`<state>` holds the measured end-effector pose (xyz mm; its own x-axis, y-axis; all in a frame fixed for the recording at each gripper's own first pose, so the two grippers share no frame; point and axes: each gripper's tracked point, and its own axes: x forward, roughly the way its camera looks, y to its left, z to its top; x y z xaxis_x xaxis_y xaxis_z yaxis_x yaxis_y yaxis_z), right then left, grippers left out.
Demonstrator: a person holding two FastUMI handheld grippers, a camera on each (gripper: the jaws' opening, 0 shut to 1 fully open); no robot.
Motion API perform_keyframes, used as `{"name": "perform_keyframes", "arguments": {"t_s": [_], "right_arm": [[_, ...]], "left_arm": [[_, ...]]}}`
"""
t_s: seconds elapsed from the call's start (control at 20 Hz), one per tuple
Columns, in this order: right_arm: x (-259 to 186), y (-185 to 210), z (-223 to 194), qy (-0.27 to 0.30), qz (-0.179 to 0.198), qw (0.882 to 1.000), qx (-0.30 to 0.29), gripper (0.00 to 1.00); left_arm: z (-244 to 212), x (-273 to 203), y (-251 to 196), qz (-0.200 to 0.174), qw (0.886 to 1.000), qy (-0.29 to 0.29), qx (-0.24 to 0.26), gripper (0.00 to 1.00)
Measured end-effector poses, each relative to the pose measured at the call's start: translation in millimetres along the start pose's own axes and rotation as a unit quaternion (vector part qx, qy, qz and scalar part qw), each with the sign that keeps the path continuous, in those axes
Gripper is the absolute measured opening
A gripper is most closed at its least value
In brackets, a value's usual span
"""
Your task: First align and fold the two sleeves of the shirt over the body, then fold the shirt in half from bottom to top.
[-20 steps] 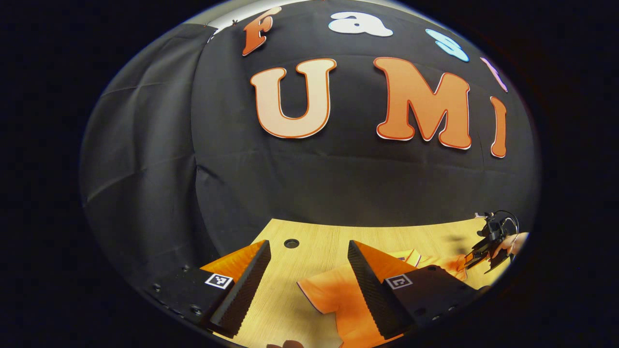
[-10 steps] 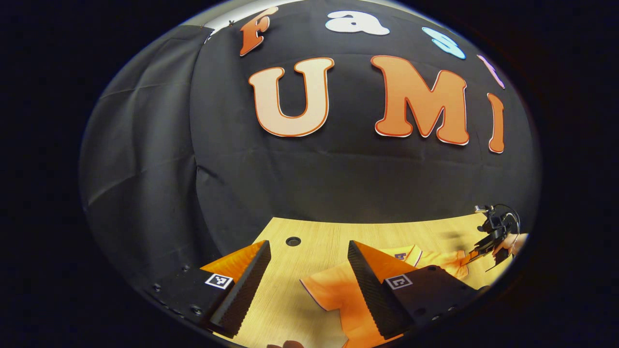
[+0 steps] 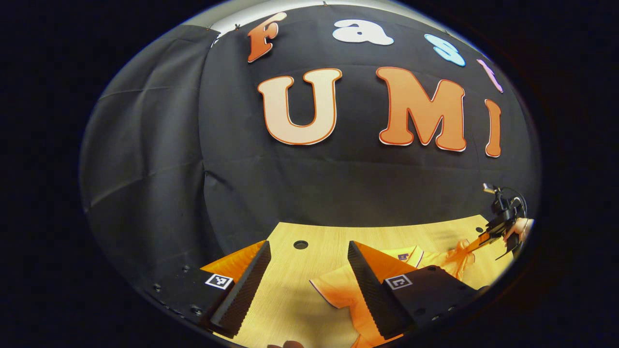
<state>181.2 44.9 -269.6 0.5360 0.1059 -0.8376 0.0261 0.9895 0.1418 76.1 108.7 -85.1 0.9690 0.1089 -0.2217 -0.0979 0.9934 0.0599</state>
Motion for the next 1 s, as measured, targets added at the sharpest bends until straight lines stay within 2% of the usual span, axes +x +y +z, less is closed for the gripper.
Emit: {"name": "perform_keyframes", "arguments": {"t_s": [0.15, 0.35, 0.5, 0.85, 1.0], "right_arm": [[-25.2, 45.2, 6.3, -0.021, 0.027, 0.999, -0.026, 0.0], [-41.0, 93.7, 1.3, -0.027, 0.043, 0.997, -0.065, 0.0], [-32.2, 126.1, -15.8, -0.015, 0.051, 0.995, -0.082, 0.01], [-8.5, 167.8, -47.7, 0.005, 0.069, 0.992, -0.102, 0.02], [-14.4, 202.5, -59.5, 0.015, 0.123, 0.988, -0.09, 0.1]], "left_arm": [[-1.8, -8.2, 14.9, -0.001, 1.0, -0.003, -0.007, 0.98], [-0.6, -17.5, 41.6, 0.004, 1.0, -0.012, -0.006, 0.98], [-3.2, -20.5, 67.4, 0.011, 1.0, -0.013, -0.008, 0.98], [-18.5, -17.0, 109.3, 0.029, 1.0, 0.0, -0.013, 0.98], [-23.7, -14.2, 116.5, 0.031, 0.999, 0.007, -0.015, 0.98]]}}
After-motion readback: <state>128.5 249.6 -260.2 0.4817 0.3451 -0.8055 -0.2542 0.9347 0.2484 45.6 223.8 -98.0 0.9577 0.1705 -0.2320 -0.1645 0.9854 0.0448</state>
